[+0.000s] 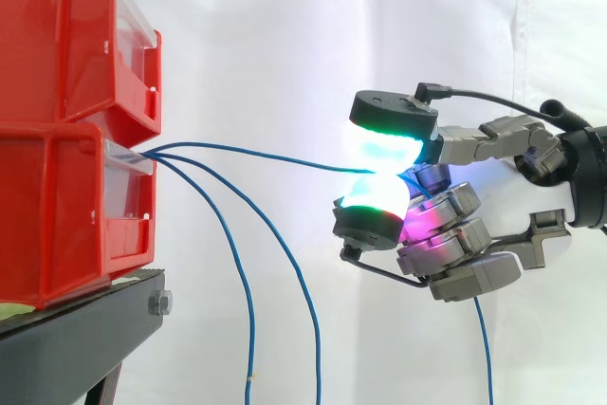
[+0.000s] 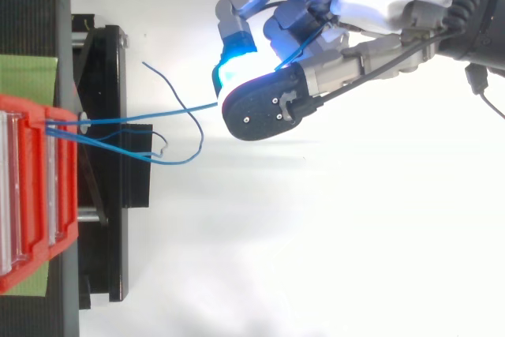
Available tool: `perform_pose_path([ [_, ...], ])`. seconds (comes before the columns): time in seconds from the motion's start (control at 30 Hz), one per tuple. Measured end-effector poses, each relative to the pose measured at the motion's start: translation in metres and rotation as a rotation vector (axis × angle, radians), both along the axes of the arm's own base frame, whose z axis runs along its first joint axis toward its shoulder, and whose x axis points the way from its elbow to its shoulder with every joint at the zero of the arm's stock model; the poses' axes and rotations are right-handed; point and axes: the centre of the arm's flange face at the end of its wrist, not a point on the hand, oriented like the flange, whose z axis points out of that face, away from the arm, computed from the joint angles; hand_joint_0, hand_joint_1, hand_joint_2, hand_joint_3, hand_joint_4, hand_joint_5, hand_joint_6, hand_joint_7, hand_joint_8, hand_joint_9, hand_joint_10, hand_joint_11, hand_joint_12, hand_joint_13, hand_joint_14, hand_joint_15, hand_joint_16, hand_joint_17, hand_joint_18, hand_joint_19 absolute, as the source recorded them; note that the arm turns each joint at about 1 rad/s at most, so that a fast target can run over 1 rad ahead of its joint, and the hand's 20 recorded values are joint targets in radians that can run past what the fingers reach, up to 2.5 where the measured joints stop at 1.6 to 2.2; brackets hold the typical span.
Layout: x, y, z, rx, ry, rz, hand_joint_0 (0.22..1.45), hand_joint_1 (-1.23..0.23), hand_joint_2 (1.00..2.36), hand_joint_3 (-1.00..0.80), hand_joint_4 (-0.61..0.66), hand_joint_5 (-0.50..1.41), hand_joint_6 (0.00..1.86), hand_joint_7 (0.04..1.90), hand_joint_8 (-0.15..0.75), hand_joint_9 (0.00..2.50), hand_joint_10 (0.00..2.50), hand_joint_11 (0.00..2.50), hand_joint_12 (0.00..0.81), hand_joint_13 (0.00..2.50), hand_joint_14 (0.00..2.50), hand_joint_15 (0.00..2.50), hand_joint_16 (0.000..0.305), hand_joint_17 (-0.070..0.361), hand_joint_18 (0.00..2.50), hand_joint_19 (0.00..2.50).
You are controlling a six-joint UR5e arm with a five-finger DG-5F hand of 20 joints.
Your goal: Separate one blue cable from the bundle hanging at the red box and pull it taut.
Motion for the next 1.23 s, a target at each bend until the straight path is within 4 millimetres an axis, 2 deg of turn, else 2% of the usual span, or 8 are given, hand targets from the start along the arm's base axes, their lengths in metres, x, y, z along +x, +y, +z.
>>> perform_pose_path([
  [1.23,0.0001,0.0011,0.0000,0.000,0.000,0.002,0.65,-0.72,1.03,-0.14,0.13,-0.17,0.94,1.41,0.281,0.88,1.69,1.65,0.309,0.76,2.36,1.70,0.033,0.075,1.23,1.95],
])
